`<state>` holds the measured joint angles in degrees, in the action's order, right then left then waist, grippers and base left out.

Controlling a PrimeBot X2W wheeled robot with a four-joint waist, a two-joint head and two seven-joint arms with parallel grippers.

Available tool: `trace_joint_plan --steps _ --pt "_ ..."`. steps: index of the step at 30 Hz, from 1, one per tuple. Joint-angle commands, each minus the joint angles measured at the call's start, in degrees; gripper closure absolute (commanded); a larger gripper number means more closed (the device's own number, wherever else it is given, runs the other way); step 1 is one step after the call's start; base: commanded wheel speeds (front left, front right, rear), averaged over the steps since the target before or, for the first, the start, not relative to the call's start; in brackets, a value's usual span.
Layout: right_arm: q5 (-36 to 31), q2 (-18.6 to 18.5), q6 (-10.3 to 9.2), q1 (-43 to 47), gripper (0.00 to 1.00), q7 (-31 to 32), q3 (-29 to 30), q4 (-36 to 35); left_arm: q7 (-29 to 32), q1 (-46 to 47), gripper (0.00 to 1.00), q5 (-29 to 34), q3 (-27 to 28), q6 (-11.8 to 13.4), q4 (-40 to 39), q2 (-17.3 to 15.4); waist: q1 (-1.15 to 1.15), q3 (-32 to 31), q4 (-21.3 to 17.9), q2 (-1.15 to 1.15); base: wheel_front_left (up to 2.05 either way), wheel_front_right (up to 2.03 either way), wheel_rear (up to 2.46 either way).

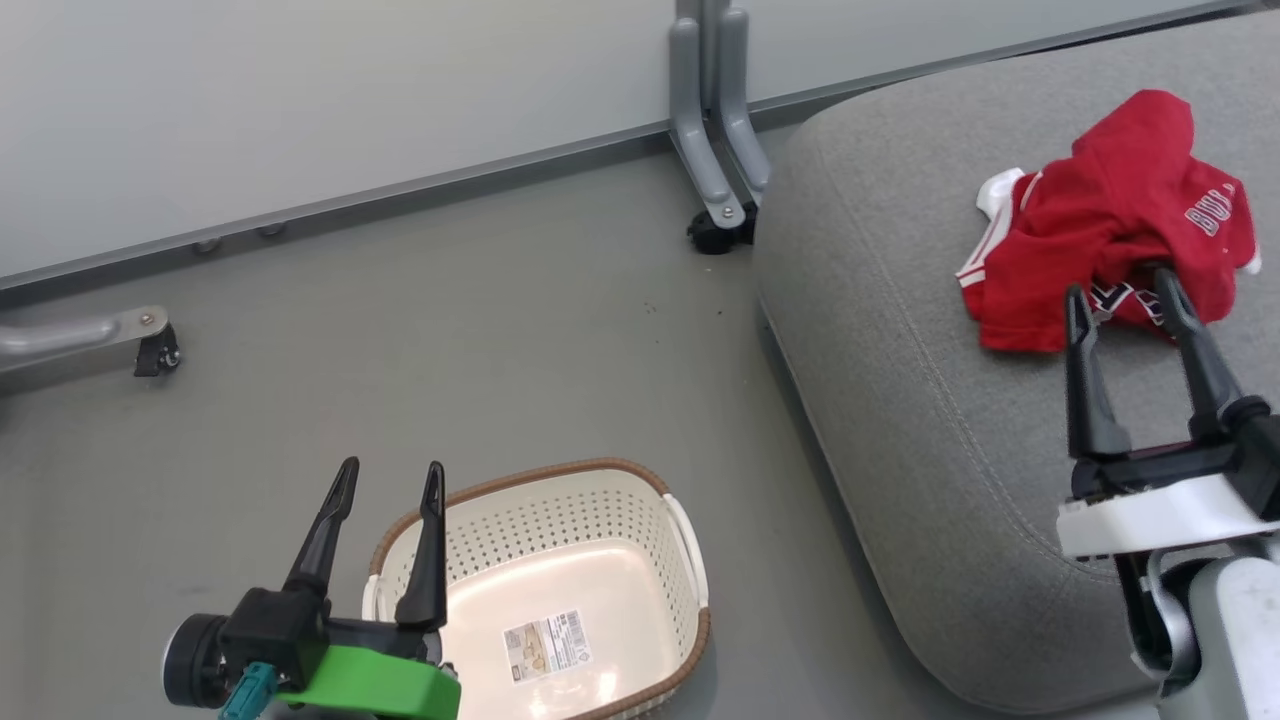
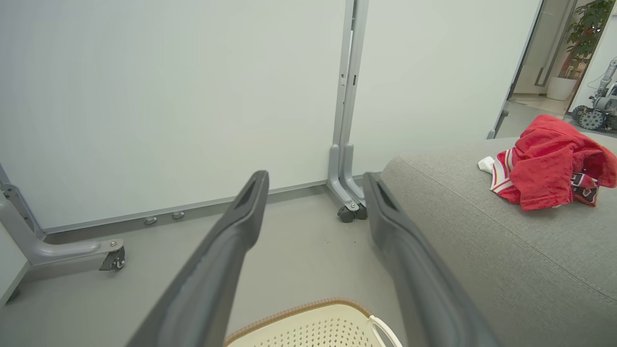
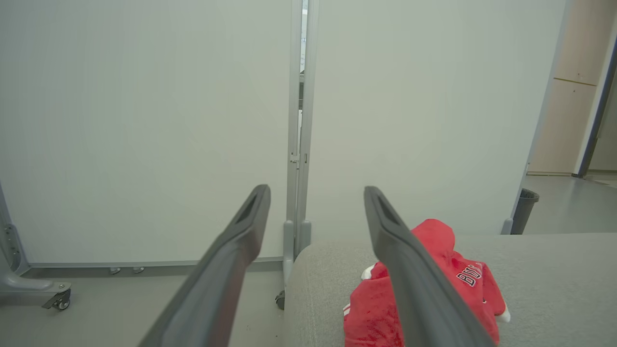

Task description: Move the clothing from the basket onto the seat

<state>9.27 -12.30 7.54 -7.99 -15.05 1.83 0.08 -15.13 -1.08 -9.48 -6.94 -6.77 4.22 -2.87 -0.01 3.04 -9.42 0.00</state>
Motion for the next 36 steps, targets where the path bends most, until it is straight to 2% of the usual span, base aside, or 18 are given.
trace_joint_plan --steps 1,9,15,31,34,36 --pt "-0.7 0.2 -0.11 1.5 0.00 -0.2 -0.8 0.3 0.0 -1.1 0.00 -0.1 0.6 0.4 -0.1 -0.1 0.01 -2.2 3.8 0.00 0.00 0.00 0.00" --pt "-0.2 4.2 -0.11 5.7 0.00 -0.2 -2.4 1.7 0.0 -2.7 0.00 -1.0 2.6 1.0 -0.2 -0.1 0.01 -4.0 9.1 0.00 0.00 0.00 0.00" --pt "-1.4 6.2 -0.11 8.0 0.00 -0.2 -3.9 3.6 0.0 -3.7 0.00 -1.6 3.2 1.0 0.1 -0.1 0.01 -4.6 11.4 0.00 0.00 0.00 0.00" --pt "-2.2 8.1 -0.11 8.3 0.00 -0.2 -5.2 5.7 0.0 -4.5 0.00 -1.9 4.9 2.2 2.7 -0.1 0.01 -5.1 12.1 0.00 0.00 0.00 0.00" --pt "-2.5 8.2 -0.11 8.1 0.00 -0.2 -5.2 6.0 0.0 -4.3 0.00 -4.0 4.8 1.6 2.5 -0.1 0.01 -5.2 11.8 0.00 0.00 0.00 0.00" --pt "-2.5 8.2 -0.11 8.0 0.00 -0.2 -5.0 6.0 0.0 -4.3 0.00 -2.9 4.7 1.2 2.4 -0.1 0.01 -5.1 11.6 0.00 0.00 0.00 0.00"
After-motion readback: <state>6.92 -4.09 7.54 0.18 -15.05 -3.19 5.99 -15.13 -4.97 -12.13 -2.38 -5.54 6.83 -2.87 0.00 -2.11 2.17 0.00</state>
